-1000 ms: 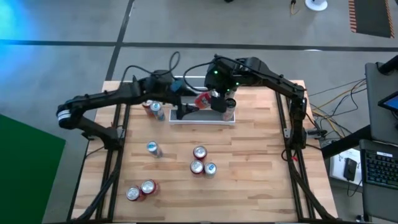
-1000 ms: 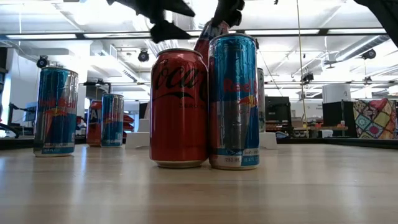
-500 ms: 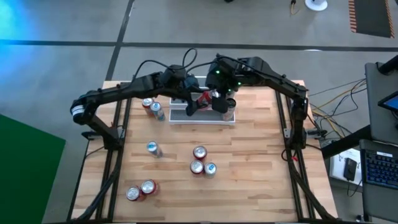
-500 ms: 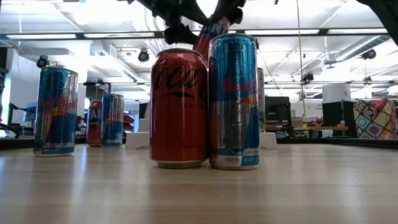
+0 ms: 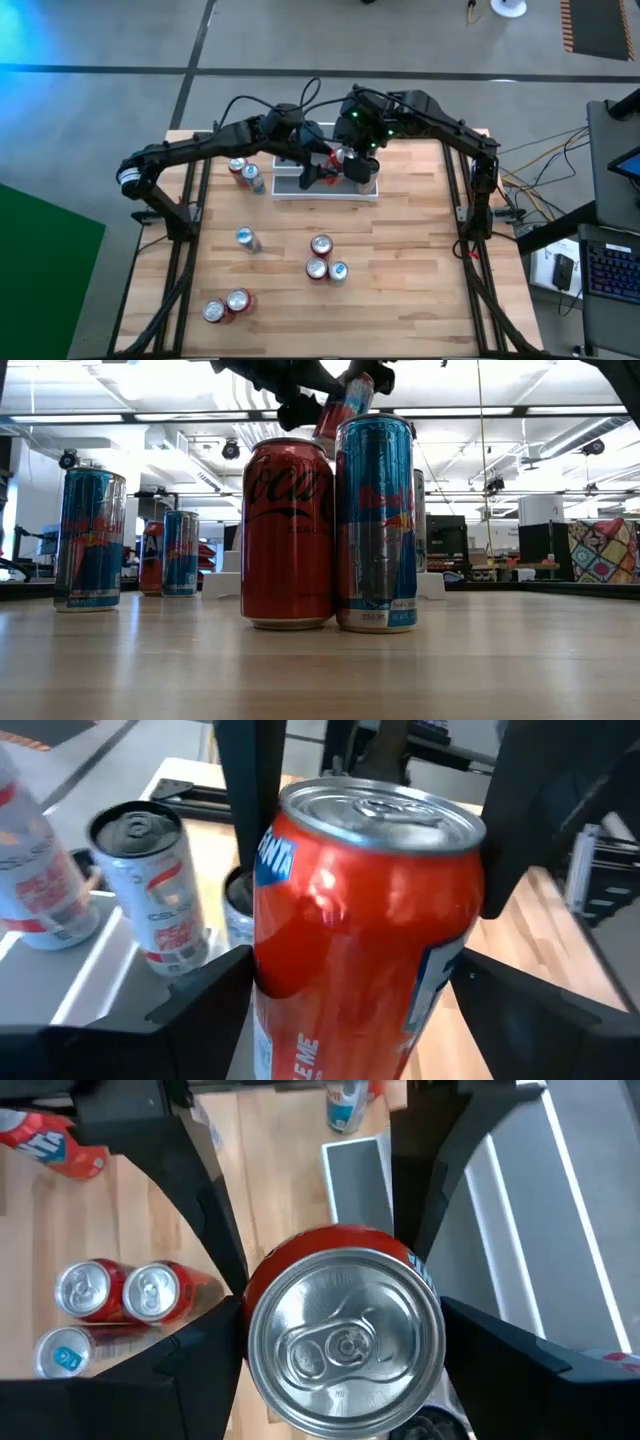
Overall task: Place canned beverage on shelf
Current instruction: Put the middle right orange soda can on the top tier of the shelf
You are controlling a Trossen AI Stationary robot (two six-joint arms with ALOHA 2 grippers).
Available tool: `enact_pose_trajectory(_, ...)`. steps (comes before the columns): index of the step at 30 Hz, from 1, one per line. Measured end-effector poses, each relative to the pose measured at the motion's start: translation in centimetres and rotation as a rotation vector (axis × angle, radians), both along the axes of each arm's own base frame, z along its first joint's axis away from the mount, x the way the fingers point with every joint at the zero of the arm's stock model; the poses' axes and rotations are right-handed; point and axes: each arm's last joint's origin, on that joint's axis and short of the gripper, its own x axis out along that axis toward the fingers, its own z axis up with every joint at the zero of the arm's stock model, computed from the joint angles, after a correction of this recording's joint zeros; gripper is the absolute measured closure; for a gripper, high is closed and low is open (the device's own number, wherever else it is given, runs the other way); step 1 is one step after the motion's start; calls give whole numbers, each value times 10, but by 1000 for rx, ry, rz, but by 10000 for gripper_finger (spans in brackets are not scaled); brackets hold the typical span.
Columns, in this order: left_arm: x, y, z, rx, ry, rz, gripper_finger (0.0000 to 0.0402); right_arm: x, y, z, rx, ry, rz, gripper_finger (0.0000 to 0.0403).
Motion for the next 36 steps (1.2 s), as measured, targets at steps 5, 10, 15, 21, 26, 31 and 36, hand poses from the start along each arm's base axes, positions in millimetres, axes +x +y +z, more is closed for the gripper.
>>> enact_pose_trajectory(5,1,0,0,-8,-15,-23,86,0,0,2,4,-18,0,117)
enact_pose_trajectory(10,2,-1,1,-11,-24,-33,96,0,0,2,7,-19,-5,117)
enact_pose_trajectory(15,2,-1,1,-10,-29,-37,123,0,0,2,10,-19,-11,117)
enact_pose_trajectory(21,2,0,1,-3,-30,-36,132,0,0,2,9,-17,-16,117)
enact_pose_trajectory(26,1,2,2,2,-37,-33,132,0,0,2,14,-16,-30,116)
enact_pose_trajectory(31,-4,12,7,16,-65,-7,132,-4,-1,7,14,-37,-85,96)
enact_pose_trajectory(36,-8,30,14,43,-139,60,133,-20,0,22,-76,-71,-198,73)
